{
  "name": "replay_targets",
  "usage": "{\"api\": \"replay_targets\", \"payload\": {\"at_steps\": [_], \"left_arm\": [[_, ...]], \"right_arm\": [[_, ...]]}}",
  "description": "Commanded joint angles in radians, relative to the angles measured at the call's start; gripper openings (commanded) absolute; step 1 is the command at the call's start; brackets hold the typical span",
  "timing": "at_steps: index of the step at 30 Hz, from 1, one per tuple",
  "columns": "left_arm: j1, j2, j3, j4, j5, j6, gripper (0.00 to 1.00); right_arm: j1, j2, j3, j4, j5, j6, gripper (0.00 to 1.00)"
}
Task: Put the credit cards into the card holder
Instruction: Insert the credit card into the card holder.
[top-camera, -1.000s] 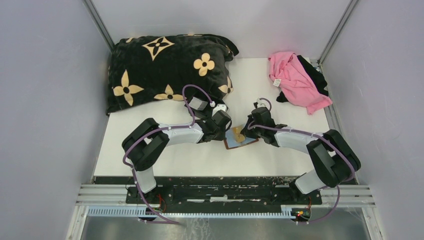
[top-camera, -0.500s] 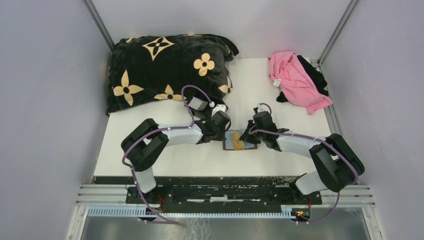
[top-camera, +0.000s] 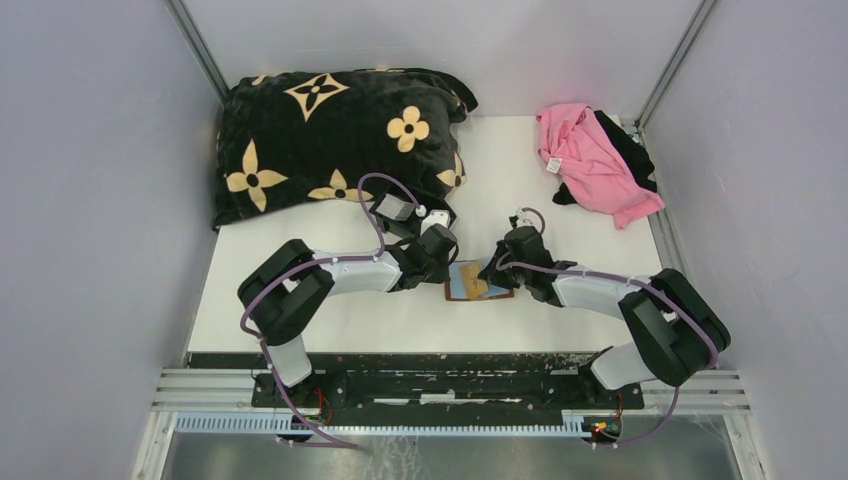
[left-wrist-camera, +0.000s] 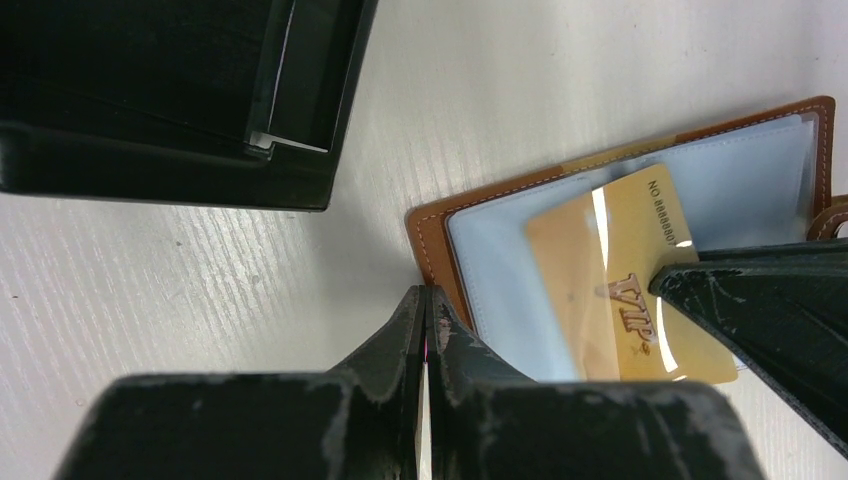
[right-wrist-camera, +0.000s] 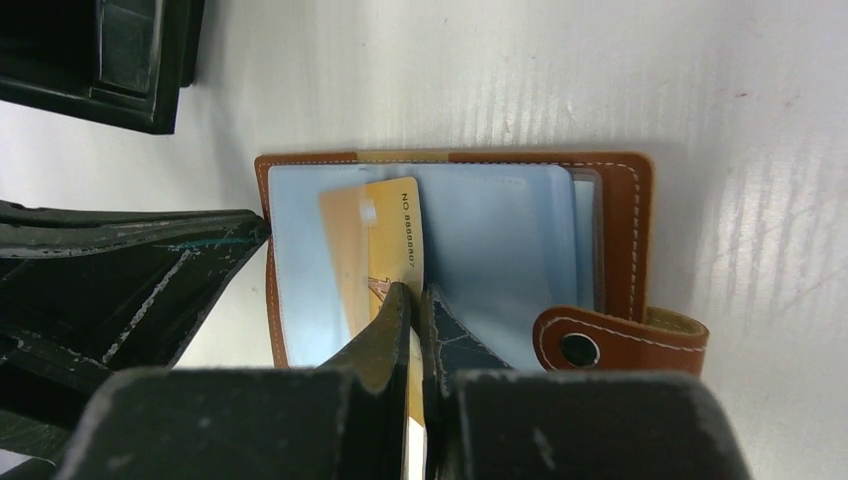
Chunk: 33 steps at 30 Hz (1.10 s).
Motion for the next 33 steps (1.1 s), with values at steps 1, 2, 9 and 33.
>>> {"api": "replay_targets", "payload": {"at_steps": [1, 2, 9, 33], "left_arm": [[-0.014, 0.032, -0.065, -0.181, 0.045, -0.015, 0.07], [-0.014, 0.033, -0.067, -0.181, 0.047, -0.015, 0.07], [-0.020, 0.037, -0.068, -0.180, 0.051, -0.015, 0.07], [-0.024, 0.042, -0.079, -0.160, 0.058, 0.008, 0.07]], "right_arm": [[0.000, -0.022, -0.049, -0.053, 0.160, -0.010, 0.01], [0.000, -0.026, -0.056, -0.046, 0.166, -0.006, 0.01], [0.000, 0.014, -0.069, 0.005, 0.127, 0.012, 0.01], [0.141, 0.093, 0.026, -0.065, 0.068, 0.033, 0.18]]}}
